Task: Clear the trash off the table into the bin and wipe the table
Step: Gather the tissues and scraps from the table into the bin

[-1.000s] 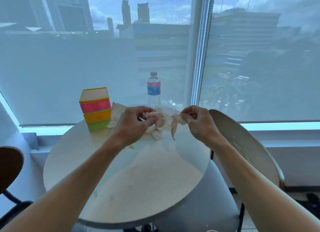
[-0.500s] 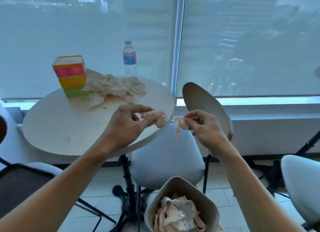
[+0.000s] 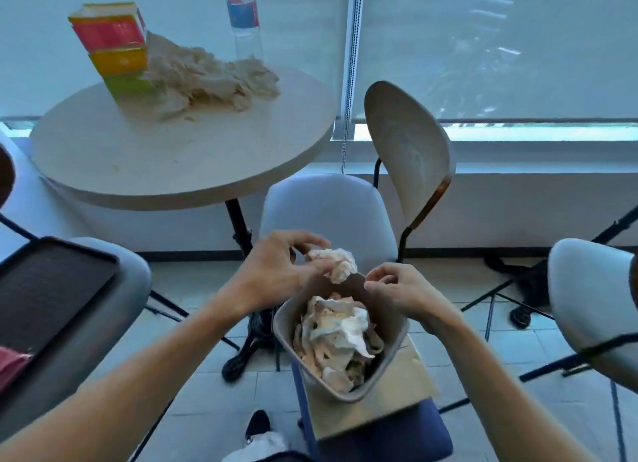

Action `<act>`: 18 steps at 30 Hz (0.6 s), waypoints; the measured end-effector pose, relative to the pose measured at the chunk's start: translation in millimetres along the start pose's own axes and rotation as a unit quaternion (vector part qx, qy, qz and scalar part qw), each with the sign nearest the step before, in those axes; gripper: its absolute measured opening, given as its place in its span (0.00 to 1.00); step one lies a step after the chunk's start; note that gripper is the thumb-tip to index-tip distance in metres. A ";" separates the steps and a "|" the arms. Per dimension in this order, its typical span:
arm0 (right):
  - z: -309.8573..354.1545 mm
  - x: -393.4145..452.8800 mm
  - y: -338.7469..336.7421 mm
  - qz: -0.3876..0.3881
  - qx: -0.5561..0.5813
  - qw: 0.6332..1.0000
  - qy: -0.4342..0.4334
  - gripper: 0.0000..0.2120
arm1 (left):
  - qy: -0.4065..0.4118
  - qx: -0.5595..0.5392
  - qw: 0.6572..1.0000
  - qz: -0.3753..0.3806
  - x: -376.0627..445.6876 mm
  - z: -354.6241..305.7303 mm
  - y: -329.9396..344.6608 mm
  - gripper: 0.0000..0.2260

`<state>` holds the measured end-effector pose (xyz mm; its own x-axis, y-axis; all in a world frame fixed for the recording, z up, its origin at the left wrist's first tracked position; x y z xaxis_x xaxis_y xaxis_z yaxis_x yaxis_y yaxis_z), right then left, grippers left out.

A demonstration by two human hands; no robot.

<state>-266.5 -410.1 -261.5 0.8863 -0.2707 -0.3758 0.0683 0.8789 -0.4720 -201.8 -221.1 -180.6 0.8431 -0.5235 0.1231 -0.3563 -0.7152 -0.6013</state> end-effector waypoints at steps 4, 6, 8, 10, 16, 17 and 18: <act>15.9 -3.3 -12.3 -0.017 0.049 0.999 -0.010 0.02 | -0.042 0.063 0.995 0.063 -11.7 23.8 30.8 0.16; 31.7 -5.5 -18.1 -0.013 0.052 0.998 -0.028 0.01 | -0.060 0.073 0.990 0.103 -14.7 27.9 39.0 0.21; 47.7 -5.9 -22.8 -0.011 0.050 0.998 -0.047 0.01 | -0.060 0.075 0.989 0.115 -13.4 22.4 37.2 0.23; 63.1 -4.9 -26.3 -0.009 0.047 0.997 -0.067 0.04 | -0.043 0.075 0.991 0.105 -8.0 9.9 27.7 0.21; 123.0 3.4 -38.9 0.007 0.082 0.988 -0.132 0.08 | 0.025 0.077 0.994 0.069 17.4 -36.8 -25.4 0.17; 134.8 5.6 -40.4 0.007 0.087 0.986 -0.141 0.08 | 0.039 0.077 0.995 0.059 22.1 -45.6 -37.1 0.16; 146.2 8.1 -41.5 0.008 0.089 0.985 -0.150 0.08 | 0.052 0.076 0.995 0.049 27.0 -53.2 -48.2 0.15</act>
<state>-195.2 -391.3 -128.3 0.9816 -0.1519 -0.1159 0.1093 0.9441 -0.3111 -183.3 -225.4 -106.2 0.7589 -0.6373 0.1343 -0.3625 -0.5846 -0.7258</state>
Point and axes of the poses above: each hand's wrist, its own x-axis towards the middle knuckle, its own y-axis out of the palm, z = x × y, the point moved 7 cm from there along x, towards the middle knuckle, and after that the axes turned 2 degrees about -z, right-handed, at the moved point
